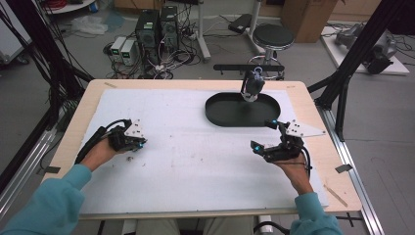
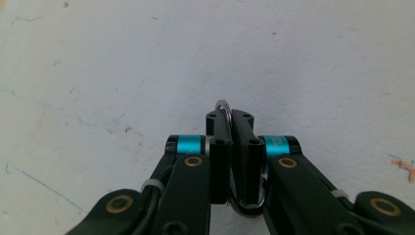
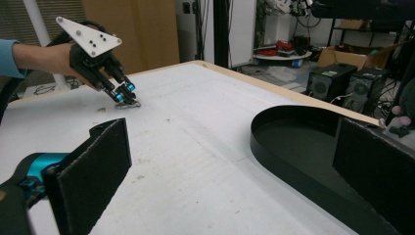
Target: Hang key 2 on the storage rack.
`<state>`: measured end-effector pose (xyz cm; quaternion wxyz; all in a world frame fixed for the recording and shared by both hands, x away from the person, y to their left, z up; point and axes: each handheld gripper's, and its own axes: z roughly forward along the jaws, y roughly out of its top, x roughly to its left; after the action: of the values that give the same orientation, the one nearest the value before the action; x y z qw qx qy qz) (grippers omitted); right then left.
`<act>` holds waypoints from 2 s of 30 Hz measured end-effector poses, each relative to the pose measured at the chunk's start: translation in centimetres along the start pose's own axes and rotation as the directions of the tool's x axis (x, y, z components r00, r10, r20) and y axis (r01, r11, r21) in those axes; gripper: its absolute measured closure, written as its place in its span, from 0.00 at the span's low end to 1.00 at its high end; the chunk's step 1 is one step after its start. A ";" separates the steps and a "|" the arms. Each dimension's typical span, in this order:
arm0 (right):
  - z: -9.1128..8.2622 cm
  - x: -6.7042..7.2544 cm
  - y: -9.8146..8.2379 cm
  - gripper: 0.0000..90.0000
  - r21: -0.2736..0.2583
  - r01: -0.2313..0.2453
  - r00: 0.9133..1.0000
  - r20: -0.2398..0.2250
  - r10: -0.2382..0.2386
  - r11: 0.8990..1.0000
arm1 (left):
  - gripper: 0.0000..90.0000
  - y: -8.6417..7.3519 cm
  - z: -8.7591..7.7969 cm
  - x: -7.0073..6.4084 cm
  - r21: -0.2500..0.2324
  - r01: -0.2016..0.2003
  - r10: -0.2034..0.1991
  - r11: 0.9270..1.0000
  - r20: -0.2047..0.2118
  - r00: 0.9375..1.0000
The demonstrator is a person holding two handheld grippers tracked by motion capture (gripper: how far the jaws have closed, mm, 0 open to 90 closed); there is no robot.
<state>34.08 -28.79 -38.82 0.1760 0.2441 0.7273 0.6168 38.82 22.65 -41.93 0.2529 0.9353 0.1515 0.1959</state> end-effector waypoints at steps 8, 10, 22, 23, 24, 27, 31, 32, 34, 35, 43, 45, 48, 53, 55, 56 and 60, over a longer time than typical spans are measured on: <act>0.1 0.0 0.0 0.01 0.004 0.001 1.000 -0.002 -0.001 1.000 | 0.98 -0.1 -0.1 0.3 -0.002 0.044 -0.044 0.999 -0.006 0.999; 0.1 0.0 0.0 0.01 0.002 0.004 1.000 -0.004 -0.004 1.000 | 0.98 -0.1 -0.1 0.4 0.001 0.058 -0.058 0.998 -0.003 0.998; 0.5 -0.1 -0.1 0.01 0.007 -0.002 0.999 -0.043 0.002 1.000 | 0.98 0.4 -1.6 0.9 -0.122 0.161 -0.159 0.979 0.031 0.987; 0.6 -0.1 -0.1 0.01 0.010 0.006 0.999 -0.049 -0.005 1.000 | 0.98 0.5 -1.8 1.0 -0.141 0.170 -0.166 0.975 0.038 0.985; 0.6 -0.1 -0.1 0.01 0.014 0.011 0.999 -0.053 -0.011 1.000 | 0.98 0.7 -2.1 1.1 -0.156 0.173 -0.169 0.972 0.042 0.985; 0.8 0.1 0.2 0.01 0.017 0.032 0.997 -0.077 -0.031 0.999 | 0.98 1.0 -2.9 1.2 -0.215 0.200 -0.194 0.956 0.049 0.980; 1.0 0.2 0.8 0.01 0.020 0.039 0.993 -0.109 -0.037 0.999 | 0.98 1.4 -3.7 1.4 -0.259 0.210 -0.200 0.943 0.066 0.978; 1.1 0.3 0.9 0.01 0.016 0.036 0.992 -0.117 -0.034 0.999 | 0.98 1.5 -4.0 1.5 -0.276 0.213 -0.200 0.937 0.073 0.977; 1.2 0.3 1.2 0.01 0.018 0.044 0.991 -0.126 -0.041 0.999 | 0.98 1.9 -4.5 1.6 -0.300 0.225 -0.208 0.927 0.087 0.974; 1.3 0.3 1.4 0.01 0.019 0.048 0.990 -0.133 -0.045 0.999 | 0.98 2.1 -4.7 1.5 -0.324 0.231 -0.212 0.918 0.092 0.973; 2.3 0.4 3.1 0.01 0.034 0.076 0.981 -0.181 -0.069 0.997 | 0.98 3.8 -5.2 0.9 -0.412 0.238 -0.202 0.879 0.130 0.971; 2.6 0.4 3.5 0.01 0.038 0.082 0.979 -0.189 -0.073 0.996 | 0.98 4.3 -5.2 0.7 -0.426 0.234 -0.192 0.874 0.139 0.971; 2.9 0.5 4.0 0.01 0.041 0.090 0.975 -0.208 -0.080 0.995 | 0.98 5.0 -5.1 0.3 -0.446 0.235 -0.179 0.864 0.163 0.970; 3.8 0.8 4.8 0.01 0.055 0.106 0.966 -0.241 -0.090 0.993 | 0.98 6.3 -4.9 -0.1 -0.496 0.264 -0.175 0.827 0.220 0.960; 4.2 1.0 5.1 0.01 0.057 0.116 0.962 -0.256 -0.098 0.992 | 0.98 6.7 -4.8 -0.3 -0.508 0.268 -0.166 0.819 0.237 0.957; 4.4 1.0 5.3 0.01 0.060 0.119 0.958 -0.268 -0.098 0.991 | 0.98 7.0 -4.7 -0.4 -0.518 0.272 -0.164 0.811 0.246 0.955; 5.4 1.3 5.8 0.01 0.080 0.133 0.946 -0.308 -0.102 0.988 | 0.98 7.8 -4.4 -0.7 -0.543 0.273 -0.143 0.794 0.268 0.953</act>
<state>36.82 -22.93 -34.03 0.0865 0.1114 0.7889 0.5982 37.70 17.80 -34.48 0.5576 0.8082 0.1598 0.1018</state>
